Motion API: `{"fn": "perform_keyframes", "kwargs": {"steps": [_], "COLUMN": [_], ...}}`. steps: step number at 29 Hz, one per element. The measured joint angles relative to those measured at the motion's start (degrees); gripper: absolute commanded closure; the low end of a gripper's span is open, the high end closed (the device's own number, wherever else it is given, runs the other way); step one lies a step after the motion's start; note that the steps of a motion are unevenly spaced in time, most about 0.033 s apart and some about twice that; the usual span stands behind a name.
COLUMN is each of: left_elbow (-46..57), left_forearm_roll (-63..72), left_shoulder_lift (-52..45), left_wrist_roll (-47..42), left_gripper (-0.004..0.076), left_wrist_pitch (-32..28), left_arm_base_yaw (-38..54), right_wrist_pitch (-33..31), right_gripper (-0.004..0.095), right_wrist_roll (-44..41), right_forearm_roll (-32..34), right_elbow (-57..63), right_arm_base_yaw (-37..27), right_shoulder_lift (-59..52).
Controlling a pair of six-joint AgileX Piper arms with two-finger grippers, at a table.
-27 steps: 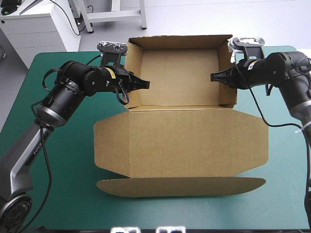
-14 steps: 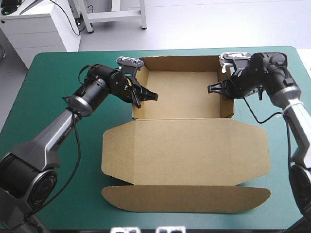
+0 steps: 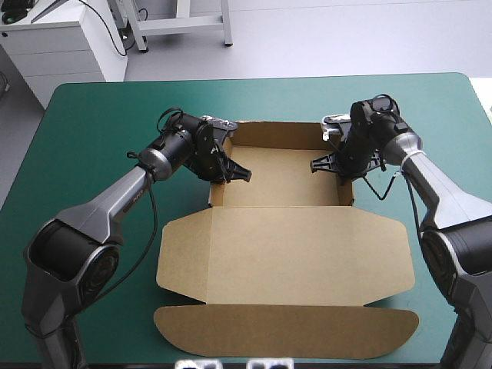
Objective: Fold the box
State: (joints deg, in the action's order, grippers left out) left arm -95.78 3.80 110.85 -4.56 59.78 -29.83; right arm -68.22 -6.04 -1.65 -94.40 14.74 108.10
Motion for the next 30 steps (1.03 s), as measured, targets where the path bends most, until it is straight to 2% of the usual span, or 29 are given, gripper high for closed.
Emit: {"fn": "perform_keyframes", "kwargs": {"steps": [2,4,5,8,10,14,16,30], "left_elbow": [0.00,0.00,0.00,0.00,0.00,0.00,0.00,0.00], "left_forearm_roll": [0.00,0.00,0.07,1.91,2.64,3.37,3.49,5.01], "left_shoulder_lift": [0.26,0.26,0.26,0.38,0.38,0.44,0.44,-0.13], "left_wrist_roll": [0.66,1.96,2.89,6.24,6.78,5.55,5.03,3.56], "left_gripper": [0.0595,0.0466,0.0318,0.0156,0.0110,0.0102,0.0102,0.0102], "left_wrist_pitch": [0.13,0.64,1.05,3.80,4.68,5.10,5.10,4.33], "left_arm_base_yaw": [0.00,0.00,0.00,0.00,0.07,0.81,1.08,1.13], "right_wrist_pitch": [-0.17,0.15,0.44,1.05,1.10,0.95,0.62,0.55], "right_gripper": [0.0921,0.0913,0.0867,0.0676,0.0514,0.0209,0.0151,0.0159], "right_wrist_roll": [-0.06,-0.06,-0.06,0.86,1.31,1.72,1.85,1.64], "right_forearm_roll": [-0.05,-0.05,0.00,-0.02,-0.36,-1.48,-1.69,-1.75], "right_elbow": [0.00,0.00,0.00,0.00,0.00,0.00,0.00,0.00], "right_arm_base_yaw": [0.06,0.11,0.11,0.24,0.53,0.78,0.78,0.96], "right_shoulder_lift": [0.40,0.52,0.52,0.52,0.52,0.52,0.52,0.14]}}
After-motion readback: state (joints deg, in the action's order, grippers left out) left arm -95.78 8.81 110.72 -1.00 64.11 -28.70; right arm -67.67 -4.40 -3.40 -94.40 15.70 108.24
